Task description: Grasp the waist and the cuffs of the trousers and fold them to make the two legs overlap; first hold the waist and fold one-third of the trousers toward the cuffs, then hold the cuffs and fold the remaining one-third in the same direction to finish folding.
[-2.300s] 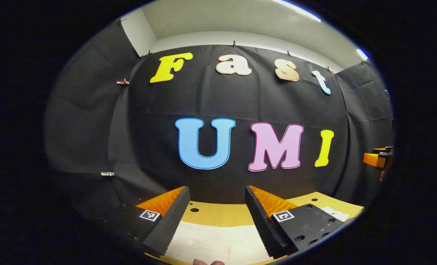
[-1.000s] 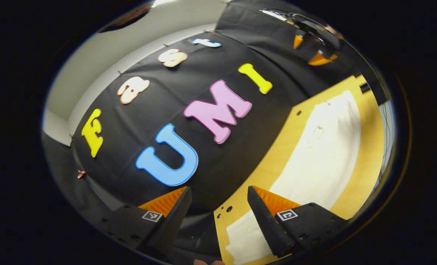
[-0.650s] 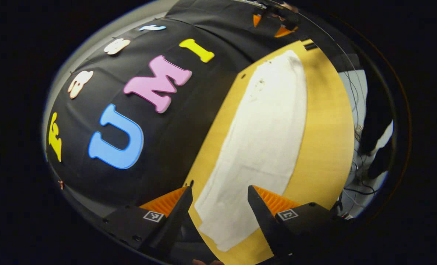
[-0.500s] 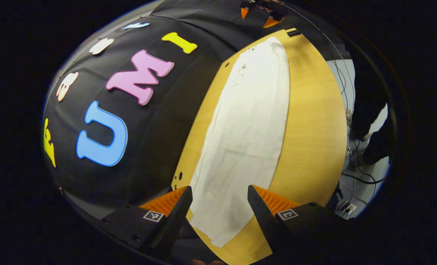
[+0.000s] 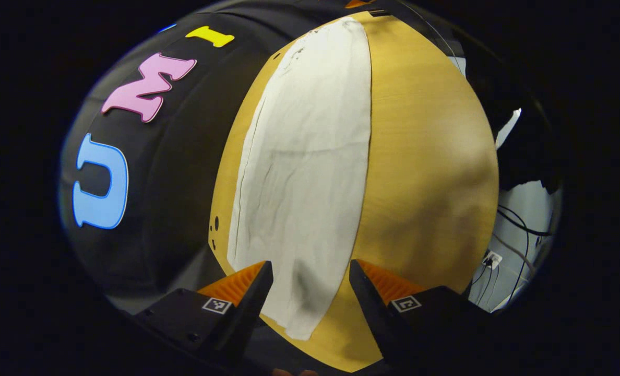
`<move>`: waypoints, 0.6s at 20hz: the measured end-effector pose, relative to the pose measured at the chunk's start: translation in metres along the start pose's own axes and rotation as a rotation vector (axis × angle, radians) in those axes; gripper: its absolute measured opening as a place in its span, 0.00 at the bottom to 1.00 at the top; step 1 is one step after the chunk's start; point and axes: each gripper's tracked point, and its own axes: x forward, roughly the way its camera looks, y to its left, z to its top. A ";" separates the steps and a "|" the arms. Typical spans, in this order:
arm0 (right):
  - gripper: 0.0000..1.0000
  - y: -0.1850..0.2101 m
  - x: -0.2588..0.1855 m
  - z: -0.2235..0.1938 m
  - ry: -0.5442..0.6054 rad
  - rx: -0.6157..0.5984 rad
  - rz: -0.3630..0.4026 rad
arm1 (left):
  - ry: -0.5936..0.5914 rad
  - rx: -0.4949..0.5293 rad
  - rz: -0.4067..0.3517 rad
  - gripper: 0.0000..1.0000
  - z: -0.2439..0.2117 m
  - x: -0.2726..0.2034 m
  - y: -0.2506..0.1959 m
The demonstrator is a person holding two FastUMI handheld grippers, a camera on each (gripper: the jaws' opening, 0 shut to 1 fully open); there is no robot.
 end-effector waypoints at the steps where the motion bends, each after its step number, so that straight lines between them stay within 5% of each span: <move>1: 0.98 0.000 0.000 0.000 0.002 0.002 -0.001 | 0.008 0.009 -0.005 0.95 -0.003 -0.001 0.000; 8: 0.98 0.003 0.012 -0.011 0.013 -0.015 0.014 | 0.042 0.083 -0.029 0.86 -0.004 0.040 0.026; 12: 0.98 0.008 0.021 -0.016 0.011 -0.039 0.037 | 0.074 0.077 -0.062 0.49 -0.004 0.052 0.023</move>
